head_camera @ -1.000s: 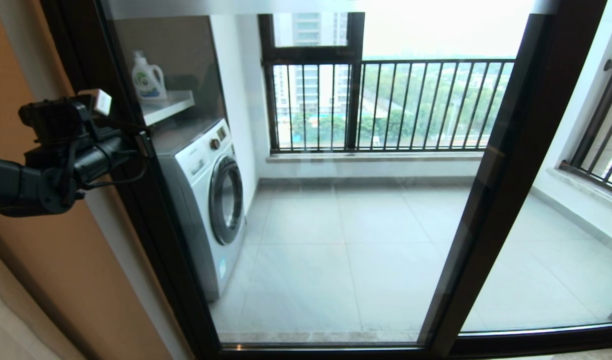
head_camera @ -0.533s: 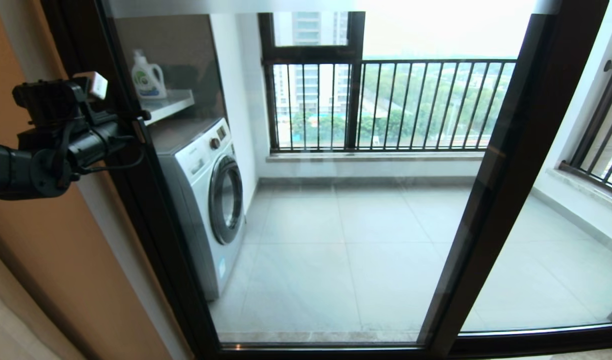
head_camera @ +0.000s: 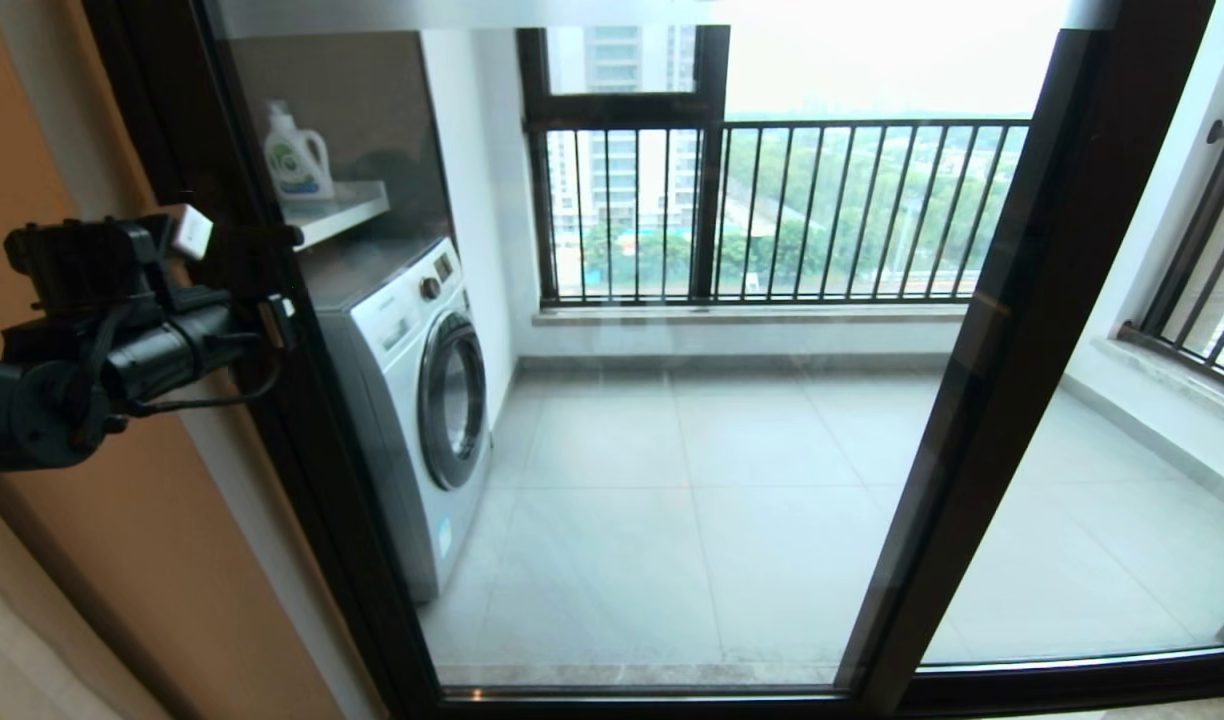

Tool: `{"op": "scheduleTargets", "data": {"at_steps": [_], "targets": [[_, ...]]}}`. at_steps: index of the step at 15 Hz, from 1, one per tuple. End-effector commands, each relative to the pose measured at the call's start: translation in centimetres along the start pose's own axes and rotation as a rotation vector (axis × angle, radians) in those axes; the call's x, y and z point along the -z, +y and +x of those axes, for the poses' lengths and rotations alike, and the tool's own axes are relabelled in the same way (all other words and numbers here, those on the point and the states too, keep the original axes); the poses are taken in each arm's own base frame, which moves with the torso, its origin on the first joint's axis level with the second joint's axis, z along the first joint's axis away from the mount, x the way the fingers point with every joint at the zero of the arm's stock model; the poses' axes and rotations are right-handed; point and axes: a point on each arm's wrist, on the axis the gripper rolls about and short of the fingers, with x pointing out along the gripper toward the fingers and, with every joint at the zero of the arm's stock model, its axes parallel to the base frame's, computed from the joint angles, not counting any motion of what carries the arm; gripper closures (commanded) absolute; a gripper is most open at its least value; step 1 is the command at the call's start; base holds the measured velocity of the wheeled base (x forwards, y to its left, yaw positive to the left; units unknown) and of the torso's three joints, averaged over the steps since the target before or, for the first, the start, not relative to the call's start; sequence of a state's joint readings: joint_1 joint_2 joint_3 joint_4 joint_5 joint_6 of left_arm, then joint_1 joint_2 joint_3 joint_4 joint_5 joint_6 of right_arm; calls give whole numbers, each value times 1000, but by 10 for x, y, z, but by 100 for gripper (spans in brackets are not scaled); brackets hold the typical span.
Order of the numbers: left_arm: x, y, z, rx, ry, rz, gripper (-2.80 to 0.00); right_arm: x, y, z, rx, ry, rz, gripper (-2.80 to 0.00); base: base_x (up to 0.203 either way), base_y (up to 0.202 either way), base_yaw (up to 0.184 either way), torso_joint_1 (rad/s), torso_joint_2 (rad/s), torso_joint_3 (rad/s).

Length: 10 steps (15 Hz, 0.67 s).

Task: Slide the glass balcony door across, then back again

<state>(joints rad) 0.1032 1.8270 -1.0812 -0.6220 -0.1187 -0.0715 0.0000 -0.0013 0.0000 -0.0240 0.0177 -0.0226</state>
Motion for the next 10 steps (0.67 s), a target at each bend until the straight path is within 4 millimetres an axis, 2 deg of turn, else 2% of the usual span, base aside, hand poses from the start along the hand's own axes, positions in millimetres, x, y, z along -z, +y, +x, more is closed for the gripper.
{"op": "scheduleTargets", "data": {"at_steps": [1, 3, 5, 7, 10], "targets": [[-4, 2, -18, -8, -62, 3, 0, 3, 0, 1, -1, 10, 0, 0, 0, 0, 0, 0, 0, 0], [-7, 2, -26, -15, -117, 6, 0, 3, 0, 1, -1, 10, 0, 0, 0, 0, 0, 0, 0, 0], [-13, 1, -53, -16, -138, 6, 0, 3, 0, 1, -1, 10, 0, 0, 0, 0, 0, 0, 0, 0], [-15, -3, -93, -1, -162, 1, 0, 3, 0, 1, -2, 10, 0, 0, 0, 0, 0, 0, 0, 0], [-25, -8, -168, 87, -243, -27, 0, 3, 0, 1, -1, 10, 0, 0, 0, 0, 0, 0, 0, 0]]}}
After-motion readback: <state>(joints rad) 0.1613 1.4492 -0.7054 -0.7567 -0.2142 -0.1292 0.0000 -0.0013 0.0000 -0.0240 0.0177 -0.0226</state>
